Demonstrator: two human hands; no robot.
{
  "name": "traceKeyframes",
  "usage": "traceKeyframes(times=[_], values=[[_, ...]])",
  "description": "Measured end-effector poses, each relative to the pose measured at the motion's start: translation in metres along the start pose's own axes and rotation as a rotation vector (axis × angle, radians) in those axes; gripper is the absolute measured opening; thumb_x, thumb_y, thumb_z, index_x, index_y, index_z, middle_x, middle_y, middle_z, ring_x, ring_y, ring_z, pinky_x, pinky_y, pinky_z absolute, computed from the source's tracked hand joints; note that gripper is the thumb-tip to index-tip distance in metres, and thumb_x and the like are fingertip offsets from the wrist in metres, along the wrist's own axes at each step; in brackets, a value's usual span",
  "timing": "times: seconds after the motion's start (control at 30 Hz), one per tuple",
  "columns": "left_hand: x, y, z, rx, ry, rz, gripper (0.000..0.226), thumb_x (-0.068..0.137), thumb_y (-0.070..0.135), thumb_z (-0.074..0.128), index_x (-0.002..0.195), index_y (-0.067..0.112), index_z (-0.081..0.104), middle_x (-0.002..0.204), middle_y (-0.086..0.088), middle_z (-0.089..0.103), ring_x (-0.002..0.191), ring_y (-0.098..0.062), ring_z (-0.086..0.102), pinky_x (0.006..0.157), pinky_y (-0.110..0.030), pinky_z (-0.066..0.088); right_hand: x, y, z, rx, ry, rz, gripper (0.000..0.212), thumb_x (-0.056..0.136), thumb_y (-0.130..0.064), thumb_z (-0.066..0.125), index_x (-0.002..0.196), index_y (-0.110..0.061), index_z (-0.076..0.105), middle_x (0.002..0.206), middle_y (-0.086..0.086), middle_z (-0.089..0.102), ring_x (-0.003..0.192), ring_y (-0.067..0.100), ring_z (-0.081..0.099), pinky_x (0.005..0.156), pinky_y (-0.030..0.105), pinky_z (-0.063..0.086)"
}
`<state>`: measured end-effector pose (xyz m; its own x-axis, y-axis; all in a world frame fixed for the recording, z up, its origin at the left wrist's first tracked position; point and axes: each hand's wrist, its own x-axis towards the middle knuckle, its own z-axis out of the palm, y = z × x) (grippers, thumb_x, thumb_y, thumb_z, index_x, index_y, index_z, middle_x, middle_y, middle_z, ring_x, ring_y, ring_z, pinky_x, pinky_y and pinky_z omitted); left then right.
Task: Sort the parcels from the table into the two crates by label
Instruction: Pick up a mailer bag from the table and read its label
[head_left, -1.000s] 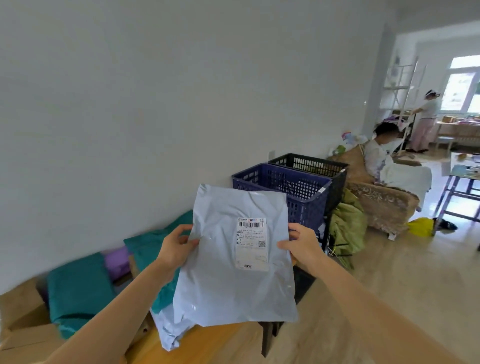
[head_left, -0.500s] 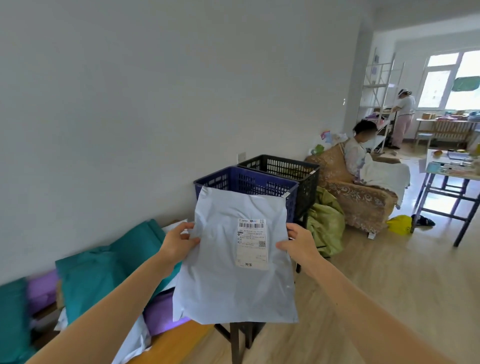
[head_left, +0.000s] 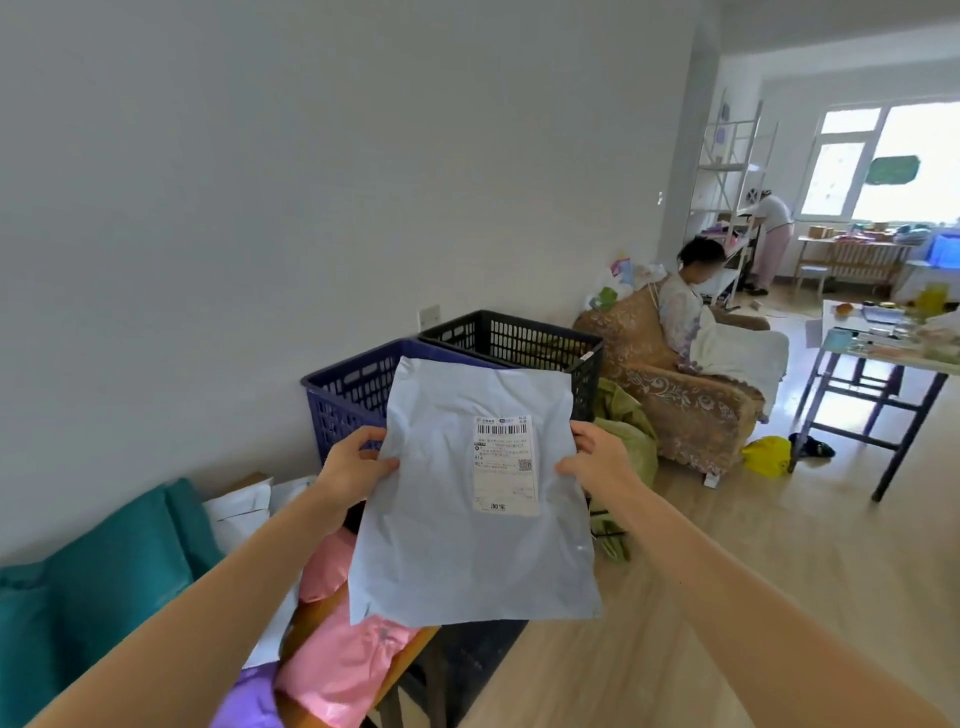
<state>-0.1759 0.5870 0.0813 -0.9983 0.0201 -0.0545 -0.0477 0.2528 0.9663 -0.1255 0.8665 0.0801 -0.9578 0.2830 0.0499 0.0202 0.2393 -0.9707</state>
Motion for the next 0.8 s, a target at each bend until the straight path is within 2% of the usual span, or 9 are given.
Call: traceKeyframes(times=[0.07, 0.2, 0.33, 0.47, 0.57, 0.63, 0.7, 0.8], values=[[0.028, 0.004, 0.014, -0.029, 0.003, -0.010, 0.024, 0.089, 0.002, 0.065, 0.110, 0.012, 0.060, 0.104, -0.013, 0.067, 0.086, -0.029, 0.066, 0.069, -0.035, 0.055, 0.034, -0.001, -0.009, -0.036, -0.028, -0.001, 0.056, 0.079, 0.016, 0.060, 0.130, -0.005, 0.052, 0.108, 0.002, 0.060, 0.095, 0.014, 0.056, 0.063, 0.016, 0.047], [0.077, 0.010, 0.039, -0.067, 0.021, -0.029, 0.024, 0.089, 0.003, 0.065, 0.110, 0.012, 0.060, 0.102, -0.012, 0.068, 0.086, -0.028, 0.066, 0.072, -0.036, 0.055, 0.101, -0.003, -0.021, -0.093, -0.055, -0.021, 0.060, 0.077, 0.016, 0.060, 0.132, -0.007, 0.052, 0.120, 0.008, 0.062, 0.104, 0.019, 0.058, 0.073, 0.025, 0.051], [0.114, 0.009, 0.057, -0.084, 0.057, -0.052, 0.023, 0.089, 0.004, 0.064, 0.110, 0.013, 0.060, 0.101, -0.012, 0.069, 0.087, -0.028, 0.067, 0.073, -0.039, 0.056, 0.151, -0.002, -0.025, -0.111, -0.102, -0.040, 0.061, 0.077, 0.018, 0.057, 0.132, -0.008, 0.053, 0.113, 0.002, 0.062, 0.099, 0.015, 0.058, 0.063, 0.018, 0.048], [0.139, 0.007, 0.070, -0.092, 0.096, -0.091, 0.024, 0.090, 0.006, 0.065, 0.112, 0.014, 0.059, 0.096, -0.009, 0.069, 0.084, -0.026, 0.067, 0.068, -0.035, 0.056, 0.195, -0.004, -0.027, -0.100, -0.149, -0.061, 0.060, 0.076, 0.020, 0.056, 0.130, -0.007, 0.055, 0.119, 0.009, 0.063, 0.105, 0.021, 0.058, 0.073, 0.025, 0.050], [0.161, 0.007, 0.078, -0.104, 0.157, -0.113, 0.025, 0.090, 0.004, 0.064, 0.112, 0.014, 0.058, 0.099, -0.009, 0.068, 0.085, -0.026, 0.067, 0.073, -0.038, 0.056, 0.232, -0.007, -0.024, -0.077, -0.189, -0.058, 0.060, 0.076, 0.020, 0.055, 0.129, -0.009, 0.057, 0.113, 0.006, 0.064, 0.096, 0.017, 0.059, 0.067, 0.021, 0.049], [0.176, 0.006, 0.085, -0.120, 0.215, -0.118, 0.025, 0.090, 0.003, 0.063, 0.112, 0.014, 0.057, 0.099, -0.008, 0.067, 0.084, -0.025, 0.066, 0.071, -0.036, 0.056, 0.259, -0.009, -0.019, -0.081, -0.231, -0.074, 0.058, 0.077, 0.020, 0.055, 0.127, -0.009, 0.058, 0.113, 0.006, 0.065, 0.089, 0.011, 0.060, 0.065, 0.020, 0.049], [0.190, 0.005, 0.094, -0.142, 0.279, -0.129, 0.025, 0.091, 0.002, 0.062, 0.113, 0.014, 0.057, 0.098, -0.008, 0.067, 0.082, -0.023, 0.065, 0.065, -0.032, 0.054, 0.287, -0.012, -0.014, -0.096, -0.283, -0.084, 0.057, 0.078, 0.020, 0.054, 0.127, -0.009, 0.058, 0.103, 0.000, 0.064, 0.083, 0.005, 0.058, 0.062, 0.018, 0.048], [0.212, 0.006, 0.108, -0.153, 0.381, -0.148, 0.027, 0.091, 0.003, 0.061, 0.116, 0.012, 0.056, 0.102, -0.008, 0.065, 0.082, -0.022, 0.064, 0.068, -0.032, 0.054, 0.331, -0.018, -0.006, -0.103, -0.356, -0.092, 0.058, 0.079, 0.023, 0.050, 0.129, -0.006, 0.056, 0.096, -0.001, 0.061, 0.078, 0.004, 0.057, 0.058, 0.017, 0.046]])
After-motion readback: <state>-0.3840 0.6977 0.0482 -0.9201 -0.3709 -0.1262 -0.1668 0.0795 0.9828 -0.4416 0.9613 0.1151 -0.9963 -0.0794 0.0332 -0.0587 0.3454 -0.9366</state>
